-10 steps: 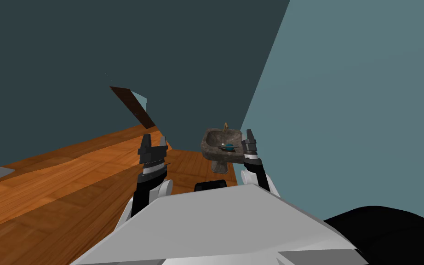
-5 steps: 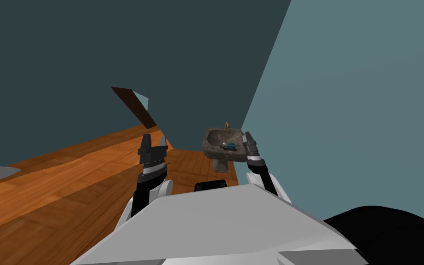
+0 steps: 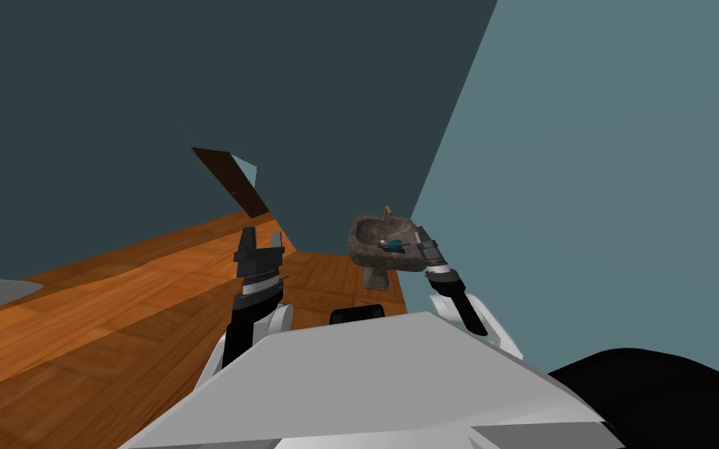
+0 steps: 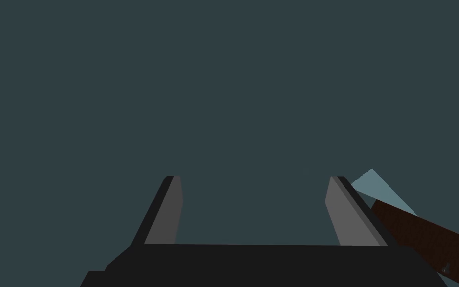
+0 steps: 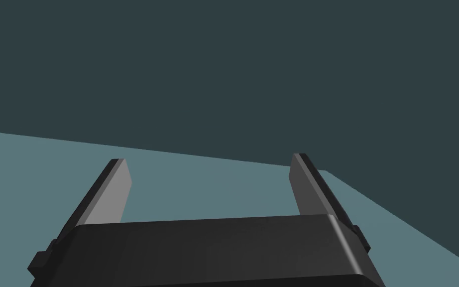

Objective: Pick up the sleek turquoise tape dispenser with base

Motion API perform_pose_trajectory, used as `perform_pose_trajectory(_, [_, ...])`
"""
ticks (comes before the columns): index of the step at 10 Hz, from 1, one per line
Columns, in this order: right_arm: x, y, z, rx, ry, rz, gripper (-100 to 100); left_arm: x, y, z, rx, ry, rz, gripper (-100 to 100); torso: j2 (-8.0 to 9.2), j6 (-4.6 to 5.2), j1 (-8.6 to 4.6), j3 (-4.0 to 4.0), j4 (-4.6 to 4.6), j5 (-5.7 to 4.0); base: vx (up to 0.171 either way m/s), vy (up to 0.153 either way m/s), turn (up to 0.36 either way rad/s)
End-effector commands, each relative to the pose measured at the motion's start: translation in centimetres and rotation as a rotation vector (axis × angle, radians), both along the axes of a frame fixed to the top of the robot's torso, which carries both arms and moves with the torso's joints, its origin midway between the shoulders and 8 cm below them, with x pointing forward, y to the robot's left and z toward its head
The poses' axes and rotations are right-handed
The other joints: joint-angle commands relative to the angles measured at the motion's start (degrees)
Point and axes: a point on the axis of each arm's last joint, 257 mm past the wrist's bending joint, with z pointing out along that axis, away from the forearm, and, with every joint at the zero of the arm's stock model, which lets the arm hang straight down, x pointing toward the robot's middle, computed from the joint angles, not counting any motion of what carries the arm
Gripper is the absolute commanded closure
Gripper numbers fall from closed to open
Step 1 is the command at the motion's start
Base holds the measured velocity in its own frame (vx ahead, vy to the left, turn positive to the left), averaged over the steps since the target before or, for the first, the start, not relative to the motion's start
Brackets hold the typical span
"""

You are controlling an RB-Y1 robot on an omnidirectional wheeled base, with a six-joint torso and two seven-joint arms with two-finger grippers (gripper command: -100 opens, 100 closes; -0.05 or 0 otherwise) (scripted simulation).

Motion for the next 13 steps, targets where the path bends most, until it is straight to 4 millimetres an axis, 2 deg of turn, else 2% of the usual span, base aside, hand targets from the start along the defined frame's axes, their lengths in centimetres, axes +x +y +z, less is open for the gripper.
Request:
perform_pose_trajectory(1, [-0.2,-1.3,-1.3,-0.070,0.038,-0.014,-100,0.0,0.0,0.0,0.000,0.000,0.000,0,0.00,0.00,0.00,0.00,0.00,0.00,-0.038,0.115,0.001])
perform_pose_trajectory(2, [-0.1,-1.1,-1.3,-0.082,0.040,-0.007,-100,0.0,0.0,0.0,0.000,0.000,0.000,0,-0.01,0.01,0.05,-0.01,0.00,0.01,-0.021,0.091,-0.008])
perform_pose_trajectory(4, [-0.2,-2.7,-2.8,-0.179,0.090,-0.024,-100,0.0,0.0,0.0,0.000,0.000,0.000,0,-0.11,0.00,-0.07,-0.06,-0.02,-0.01,-0.017,0.085,0.002])
perform_pose_trajectory(5, [-0.1,-2.6,-2.7,-0.191,0.092,-0.016,-100,0.0,0.0,0.0,0.000,0.000,0.000,0,-0.10,0.00,-0.02,-0.06,-0.02,0.00,-0.017,0.071,-0.009])
perform_pose_trajectory(7, [-0.2,-4.4,-4.3,-0.299,0.147,-0.033,-100,0.0,0.0,0.0,0.000,0.000,0.000,0,-0.12,0.00,-0.07,-0.07,-0.03,-0.01,-0.018,0.100,0.001])
perform_pose_trajectory(10, [-0.1,-5.0,-5.0,-0.385,0.178,-0.024,-100,0.0,0.0,0.0,0.000,0.000,0.000,0,-0.16,0.00,-0.07,-0.09,-0.03,-0.01,-0.006,0.072,-0.004])
perform_pose_trajectory(13, [-0.2,-6.9,-6.6,-0.521,0.237,-0.031,-100,0.0,0.0,0.0,0.000,0.000,0.000,0,-0.20,0.00,-0.15,-0.11,-0.04,-0.03,0.005,0.069,-0.001])
